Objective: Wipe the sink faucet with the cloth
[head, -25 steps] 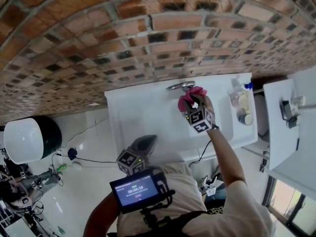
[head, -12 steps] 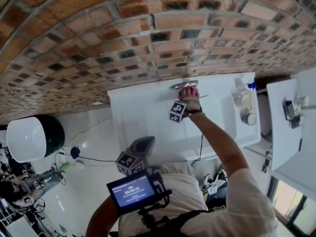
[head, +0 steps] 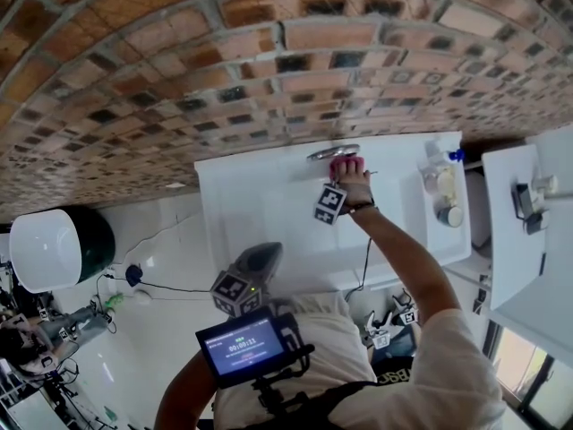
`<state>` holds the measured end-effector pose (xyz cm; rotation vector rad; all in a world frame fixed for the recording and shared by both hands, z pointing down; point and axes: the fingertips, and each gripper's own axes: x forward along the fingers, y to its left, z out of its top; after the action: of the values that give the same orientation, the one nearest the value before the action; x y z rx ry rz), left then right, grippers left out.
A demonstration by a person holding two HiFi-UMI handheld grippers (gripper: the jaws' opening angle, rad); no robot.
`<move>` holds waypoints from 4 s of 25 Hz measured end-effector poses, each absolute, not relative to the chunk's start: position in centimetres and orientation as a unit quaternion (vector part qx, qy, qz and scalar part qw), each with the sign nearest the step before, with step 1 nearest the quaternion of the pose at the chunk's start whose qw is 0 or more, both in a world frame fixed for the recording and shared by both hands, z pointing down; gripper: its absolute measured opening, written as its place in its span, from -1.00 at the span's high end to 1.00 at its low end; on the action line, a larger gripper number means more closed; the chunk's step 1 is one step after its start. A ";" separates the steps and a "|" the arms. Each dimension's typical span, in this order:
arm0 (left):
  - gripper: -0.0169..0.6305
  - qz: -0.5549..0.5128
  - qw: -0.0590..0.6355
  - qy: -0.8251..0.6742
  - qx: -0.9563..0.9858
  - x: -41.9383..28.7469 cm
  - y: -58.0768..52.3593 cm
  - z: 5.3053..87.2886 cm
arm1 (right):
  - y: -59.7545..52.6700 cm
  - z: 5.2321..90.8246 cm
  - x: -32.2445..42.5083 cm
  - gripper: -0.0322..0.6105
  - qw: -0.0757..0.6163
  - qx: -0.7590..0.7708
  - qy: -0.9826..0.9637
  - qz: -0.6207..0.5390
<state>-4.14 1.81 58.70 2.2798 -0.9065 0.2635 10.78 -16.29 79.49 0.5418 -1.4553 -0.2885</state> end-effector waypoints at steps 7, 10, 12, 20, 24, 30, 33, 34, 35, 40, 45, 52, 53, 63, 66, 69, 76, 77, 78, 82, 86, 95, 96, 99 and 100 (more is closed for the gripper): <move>0.94 0.107 0.309 -0.331 0.885 -2.9 0.4 58.0 | -17.2 75.7 13.2 0.57 0.649 0.323 -0.688 -0.032; 0.94 0.108 0.304 -0.331 0.887 -2.8 -0.1 57.9 | -17.6 74.8 14.8 0.58 0.632 0.347 -0.693 0.022; 0.94 0.104 0.309 -0.334 0.884 -2.8 -0.4 57.8 | -17.9 74.3 15.8 0.58 0.620 0.359 -0.696 0.048; 0.94 0.108 0.306 -0.331 0.886 -2.3 -1.5 57.9 | -20.5 76.0 19.7 0.58 0.568 0.347 -0.727 0.166; 0.94 0.111 0.315 -0.330 0.883 -1.9 -1.4 58.6 | -20.8 77.4 20.2 0.58 0.514 0.309 -0.746 0.289; 0.94 0.123 0.317 -0.325 0.883 -1.5 -1.7 59.0 | -21.7 80.5 21.1 0.59 0.473 0.289 -0.731 0.398; 0.94 0.128 0.319 -0.325 0.881 -1.3 -1.9 59.1 | -21.7 82.4 21.5 0.59 0.466 0.289 -0.718 0.429; 0.94 0.129 0.318 -0.324 0.881 -1.2 -1.9 59.2 | -21.8 82.8 21.5 0.58 0.456 0.293 -0.716 0.440; 0.94 0.131 0.317 -0.323 0.882 -1.1 -1.9 59.1 | -22.1 83.2 21.5 0.58 0.440 0.300 -0.715 0.453; 0.94 0.141 0.311 -0.320 0.883 -1.1 -1.8 58.9 | -23.1 82.7 22.8 0.58 0.353 0.364 -0.710 0.488; 0.94 0.132 0.306 -0.322 0.886 -1.4 -2.1 58.4 | -23.0 78.0 27.3 0.58 0.290 0.479 -0.714 0.420; 0.94 0.119 0.303 -0.316 0.891 -1.9 -1.7 57.9 | -17.7 71.3 31.6 0.58 0.216 0.566 -0.702 0.375; 0.94 0.118 0.304 -0.316 0.891 -2.0 -1.7 57.8 | -16.9 71.1 31.8 0.58 0.210 0.569 -0.699 0.378; 0.94 0.122 0.303 -0.318 0.890 -2.9 0.1 57.7 | -12.8 79.2 27.0 0.58 0.170 0.599 -0.664 0.413; 0.94 0.128 0.304 -0.331 0.884 -3.8 0.3 57.6 | -13.9 80.8 22.4 0.58 0.136 0.587 -0.688 0.404; 0.94 0.136 0.303 -0.353 0.875 -5.2 0.2 57.8 | -14.5 82.2 18.2 0.58 0.129 0.585 -0.693 0.402; 0.94 0.121 0.325 -0.359 0.867 -2.8 0.3 58.8 | -13.9 85.0 17.3 0.58 0.079 0.576 -0.684 0.440; 0.94 0.122 0.324 -0.363 0.865 -3.2 0.1 58.8 | -14.6 84.8 16.6 0.58 0.061 0.572 -0.685 0.446; 0.94 0.125 0.320 -0.371 0.862 -4.1 -0.3 58.8 | -15.3 84.4 15.8 0.58 0.046 0.570 -0.685 0.452; 0.94 0.129 0.310 -0.383 0.860 -6.0 -0.9 58.6 | -16.5 78.0 13.2 0.58 0.019 0.576 -0.702 0.418; 0.94 0.121 0.309 -0.381 0.863 -5.9 -1.0 58.1 | -16.5 71.3 13.5 0.58 -0.037 0.570 -0.723 0.389; 0.94 0.111 0.305 -0.368 0.872 -4.6 -1.7 57.8 | -11.9 65.7 17.7 0.58 0.001 0.557 -0.760 0.334; 0.94 0.106 0.303 -0.363 0.874 -4.0 -1.8 57.5 | -11.0 65.5 19.0 0.58 0.003 0.566 -0.753 0.335; 0.94 0.088 0.307 -0.339 0.885 -1.7 -1.3 57.0 | -7.8 66.9 24.3 0.58 -0.008 0.592 -0.724 0.353; 0.94 0.084 0.308 -0.337 0.886 -1.9 -1.3 56.8 | -7.4 67.5 24.8 0.58 -0.012 0.593 -0.722 0.357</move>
<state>-1.93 -1.26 56.85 2.3430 -0.8901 0.2222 24.78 -7.41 67.50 1.8761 -2.2854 1.1314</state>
